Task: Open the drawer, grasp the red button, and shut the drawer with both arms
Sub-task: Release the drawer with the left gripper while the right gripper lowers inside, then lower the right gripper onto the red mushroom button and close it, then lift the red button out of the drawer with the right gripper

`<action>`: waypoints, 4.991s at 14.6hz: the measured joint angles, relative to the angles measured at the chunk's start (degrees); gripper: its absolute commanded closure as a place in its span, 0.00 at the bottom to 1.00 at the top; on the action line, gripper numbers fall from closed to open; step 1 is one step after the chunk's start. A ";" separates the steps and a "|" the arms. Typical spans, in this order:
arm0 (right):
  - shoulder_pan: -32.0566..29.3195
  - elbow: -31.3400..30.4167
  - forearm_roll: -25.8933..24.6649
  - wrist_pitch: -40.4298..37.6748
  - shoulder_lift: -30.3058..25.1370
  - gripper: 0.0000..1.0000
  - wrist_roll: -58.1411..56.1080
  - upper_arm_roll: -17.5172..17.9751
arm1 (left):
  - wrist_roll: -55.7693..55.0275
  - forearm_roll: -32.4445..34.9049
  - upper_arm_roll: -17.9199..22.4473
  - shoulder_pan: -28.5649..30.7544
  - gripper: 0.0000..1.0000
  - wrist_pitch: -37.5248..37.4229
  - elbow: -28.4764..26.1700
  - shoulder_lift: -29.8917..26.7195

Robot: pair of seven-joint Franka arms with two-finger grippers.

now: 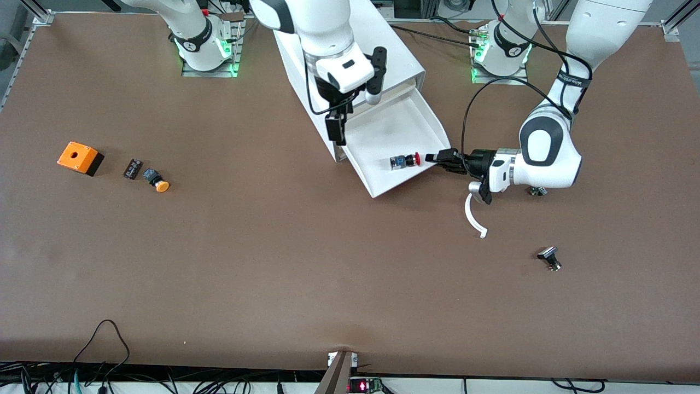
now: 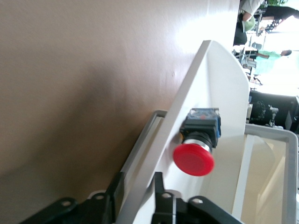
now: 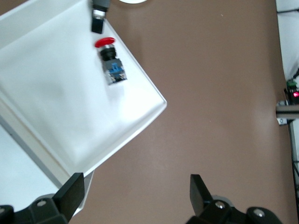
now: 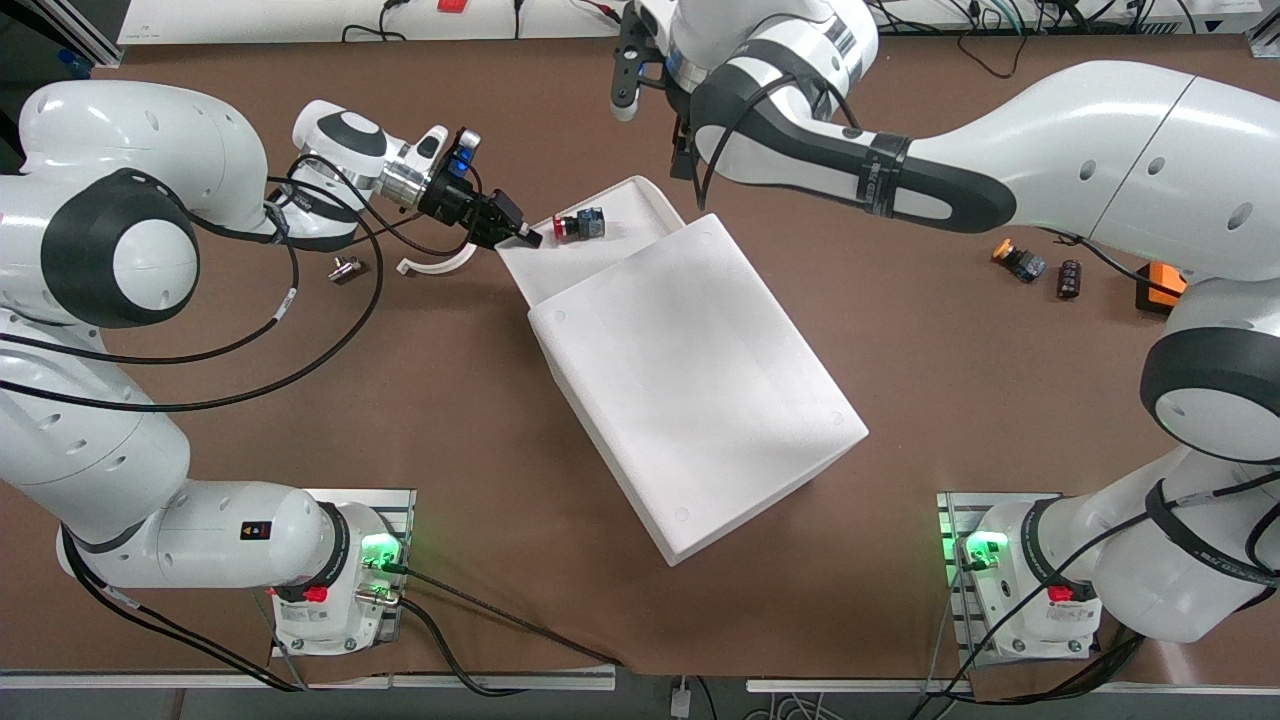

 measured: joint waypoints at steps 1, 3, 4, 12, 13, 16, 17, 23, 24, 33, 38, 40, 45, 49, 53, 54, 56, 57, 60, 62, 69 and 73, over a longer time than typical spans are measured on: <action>1.08 0.00 -0.01 0.01 0.00 0.00 -0.29 0.01 | 0.00 0.00 0.25 0.19 0.00 0.11 0.39 0.00; 3.17 0.00 -0.04 0.01 0.00 0.00 -0.32 0.01 | -0.11 0.35 0.87 0.57 0.00 0.12 1.51 -0.26; 3.86 0.00 -0.05 0.01 0.02 0.00 -0.33 0.01 | -0.83 1.86 1.19 0.84 0.00 0.15 2.12 -0.66; 8.51 0.59 -0.08 -0.39 5.35 0.00 -1.33 0.08 | -20.06 36.68 1.58 4.20 0.00 -1.42 7.43 -14.09; 8.63 1.26 -0.08 -1.18 5.89 0.00 -1.44 0.07 | -20.67 40.96 1.57 4.26 0.00 -1.80 7.46 -16.08; 8.70 2.68 -0.08 -2.60 6.72 0.00 -4.08 0.04 | -21.65 50.29 1.59 4.66 0.00 -6.75 9.65 -20.41; 8.80 3.67 -0.08 -2.76 7.63 0.00 -5.46 0.04 | -22.62 52.90 1.60 4.79 0.00 -9.43 11.48 -21.07; 8.94 15.78 -0.10 -3.05 18.01 0.00 -11.11 -0.43 | -25.67 66.12 1.58 4.88 0.00 -20.16 23.65 -21.83; 8.92 16.97 -0.10 -3.04 18.97 0.00 -11.64 -0.64 | -25.67 67.58 1.58 4.88 0.00 -20.25 24.53 -21.85; 7.91 18.51 -0.10 -1.43 21.46 0.00 -14.32 -1.42 | -33.16 68.53 2.06 4.93 0.00 -23.59 25.75 -22.05; 7.88 18.56 -0.10 1.68 24.39 0.00 -14.33 -1.42 | -42.87 68.35 2.41 4.92 0.00 -21.73 25.94 -22.06; 7.88 19.02 -0.10 2.12 25.51 0.00 -14.34 -1.42 | -44.75 67.19 2.61 4.94 0.00 -21.58 26.08 -22.06; 7.07 20.09 0.00 3.30 28.02 0.00 -14.85 -1.47 | -45.94 65.83 3.04 5.57 0.00 -21.37 26.34 -22.04; 5.83 20.36 1.78 3.82 28.19 0.00 -15.32 -1.47 | -45.96 65.83 3.15 6.91 0.00 -19.78 26.34 -21.88; 5.98 20.38 1.88 4.30 28.32 0.00 -15.33 -1.31 | -46.53 65.83 3.25 7.21 0.00 -19.17 26.34 -21.40; 5.99 20.38 1.88 4.34 28.45 0.00 -15.33 -1.26 | -46.62 65.83 3.29 7.67 0.00 -18.95 26.35 -21.37; 5.98 20.38 1.90 4.66 28.90 0.02 -15.34 -1.25 | -46.63 65.83 3.38 8.56 0.00 -18.42 26.62 -21.38; 5.98 20.38 1.90 5.00 29.15 0.03 -15.34 -1.24 | -46.63 65.76 3.49 8.70 0.00 -18.34 26.85 -21.35; 5.98 20.38 1.93 5.64 29.64 0.24 -15.34 -1.17 | -46.59 65.48 3.59 9.61 0.00 -18.17 27.57 -20.84; 5.99 20.41 1.94 5.66 29.65 0.48 -15.34 -0.95 | -46.57 65.44 3.57 9.88 0.00 -18.16 28.08 -20.59; 6.44 20.63 2.18 5.75 29.65 0.82 -15.34 -0.65 | -46.57 65.39 2.96 9.84 0.00 -18.16 28.64 -20.38; 6.66 21.55 2.35 4.98 29.52 0.82 -11.32 -0.59 | -46.57 65.39 2.95 9.84 0.00 -18.16 28.64 -20.36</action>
